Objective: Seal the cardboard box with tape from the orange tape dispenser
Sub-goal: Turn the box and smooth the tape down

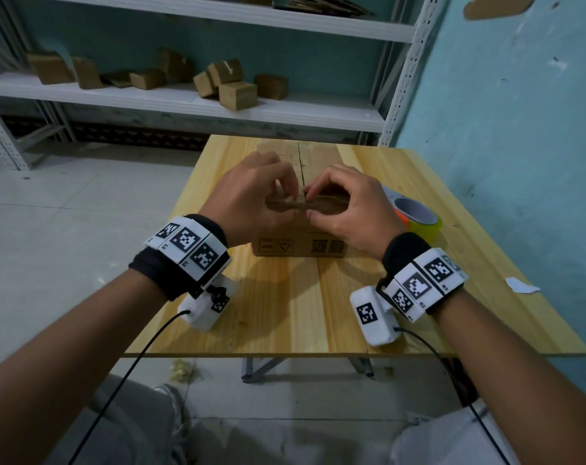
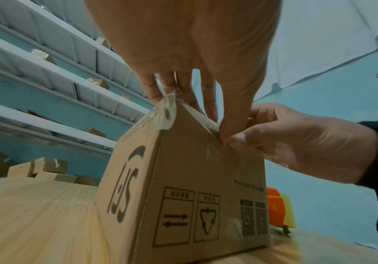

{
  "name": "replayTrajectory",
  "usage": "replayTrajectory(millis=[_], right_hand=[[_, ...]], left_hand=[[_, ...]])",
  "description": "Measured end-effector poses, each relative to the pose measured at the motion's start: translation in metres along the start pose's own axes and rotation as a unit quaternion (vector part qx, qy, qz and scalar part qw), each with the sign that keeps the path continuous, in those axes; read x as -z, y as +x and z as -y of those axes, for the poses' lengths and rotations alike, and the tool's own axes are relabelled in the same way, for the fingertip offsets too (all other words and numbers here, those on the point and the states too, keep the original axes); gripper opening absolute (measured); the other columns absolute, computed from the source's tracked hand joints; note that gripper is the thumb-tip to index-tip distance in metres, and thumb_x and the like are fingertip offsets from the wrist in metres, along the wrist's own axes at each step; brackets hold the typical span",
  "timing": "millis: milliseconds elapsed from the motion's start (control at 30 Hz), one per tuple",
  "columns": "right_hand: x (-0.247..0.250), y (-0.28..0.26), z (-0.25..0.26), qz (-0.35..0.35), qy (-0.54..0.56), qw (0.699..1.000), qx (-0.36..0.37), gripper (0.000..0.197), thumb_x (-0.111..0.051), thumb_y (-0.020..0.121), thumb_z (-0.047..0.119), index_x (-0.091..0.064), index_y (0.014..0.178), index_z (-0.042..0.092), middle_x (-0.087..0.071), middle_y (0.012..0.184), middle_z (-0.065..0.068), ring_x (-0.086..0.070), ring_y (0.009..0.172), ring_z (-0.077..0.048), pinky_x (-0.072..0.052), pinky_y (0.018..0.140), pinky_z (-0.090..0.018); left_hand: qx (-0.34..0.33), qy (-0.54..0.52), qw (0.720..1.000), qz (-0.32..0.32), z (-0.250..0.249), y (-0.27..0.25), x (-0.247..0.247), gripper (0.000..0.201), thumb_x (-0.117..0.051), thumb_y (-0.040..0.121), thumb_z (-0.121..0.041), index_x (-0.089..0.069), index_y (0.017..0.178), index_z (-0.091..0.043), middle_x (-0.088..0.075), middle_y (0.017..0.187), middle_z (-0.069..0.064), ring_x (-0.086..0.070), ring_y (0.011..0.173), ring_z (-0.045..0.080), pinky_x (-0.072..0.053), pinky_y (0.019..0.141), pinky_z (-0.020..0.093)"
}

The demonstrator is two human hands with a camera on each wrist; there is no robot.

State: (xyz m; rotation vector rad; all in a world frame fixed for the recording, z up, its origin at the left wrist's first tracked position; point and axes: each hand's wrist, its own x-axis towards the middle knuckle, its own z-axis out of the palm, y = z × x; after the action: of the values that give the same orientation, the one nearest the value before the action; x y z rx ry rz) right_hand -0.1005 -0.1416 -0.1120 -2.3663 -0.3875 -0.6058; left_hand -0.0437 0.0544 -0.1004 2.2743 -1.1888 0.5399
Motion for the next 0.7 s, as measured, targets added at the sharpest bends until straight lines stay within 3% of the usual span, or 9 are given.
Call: replayTrajectory(millis=[167,367,500,600,700], right_hand=[[0.0,0.0,0.002,0.015,-0.011,1.0,0.002,0.027,-0.08,0.077,0.017,-0.062,0.097,0.019,-0.059,0.104,0.004,-0.056,0.098,-0.012,-0.054,0.085,-0.032],[0.0,0.001,0.001,0.048,-0.065,0.997,0.009,0.042,-0.083,0.075,0.021,-0.059,0.108,0.018,-0.052,0.111,0.003,-0.048,0.102,-0.01,-0.047,0.087,-0.023],[0.006,0.001,-0.002,0.036,-0.04,0.999,0.007,0.044,-0.085,0.075,0.028,-0.063,0.112,0.016,-0.054,0.111,0.003,-0.053,0.103,-0.011,-0.046,0.087,-0.017],[0.009,0.0,-0.006,0.02,-0.027,0.999,0.002,0.041,-0.085,0.076,0.029,-0.066,0.111,0.018,-0.058,0.113,0.003,-0.057,0.104,-0.011,-0.051,0.089,-0.021],[0.01,-0.001,-0.009,0.013,-0.021,1.0,0.009,0.036,-0.083,0.078,0.032,-0.067,0.108,0.019,-0.061,0.111,0.003,-0.058,0.104,-0.011,-0.053,0.088,-0.029]], left_hand=[[0.002,0.006,1.0,0.013,0.001,0.0,-0.002,0.031,-0.071,0.073,-0.037,-0.06,0.093,-0.017,-0.048,0.095,-0.005,-0.041,0.087,0.011,-0.033,0.064,0.017],[-0.003,0.047,0.998,0.037,0.002,0.0,-0.004,0.045,-0.075,0.067,-0.043,-0.055,0.099,-0.02,-0.045,0.101,-0.004,-0.036,0.089,0.011,-0.029,0.067,0.024],[0.02,-0.02,0.999,0.045,0.004,0.001,0.003,0.043,-0.066,0.069,-0.052,-0.058,0.097,-0.021,-0.048,0.1,-0.004,-0.044,0.089,0.012,-0.041,0.068,0.023],[0.027,-0.046,0.998,0.045,0.007,0.0,0.007,0.036,-0.066,0.072,-0.042,-0.061,0.096,-0.017,-0.053,0.102,0.0,-0.05,0.09,0.016,-0.05,0.073,0.033],[0.026,-0.06,0.997,0.044,0.013,0.0,0.009,0.029,-0.072,0.075,-0.033,-0.063,0.096,-0.014,-0.056,0.102,0.003,-0.053,0.089,0.017,-0.052,0.075,0.036]])
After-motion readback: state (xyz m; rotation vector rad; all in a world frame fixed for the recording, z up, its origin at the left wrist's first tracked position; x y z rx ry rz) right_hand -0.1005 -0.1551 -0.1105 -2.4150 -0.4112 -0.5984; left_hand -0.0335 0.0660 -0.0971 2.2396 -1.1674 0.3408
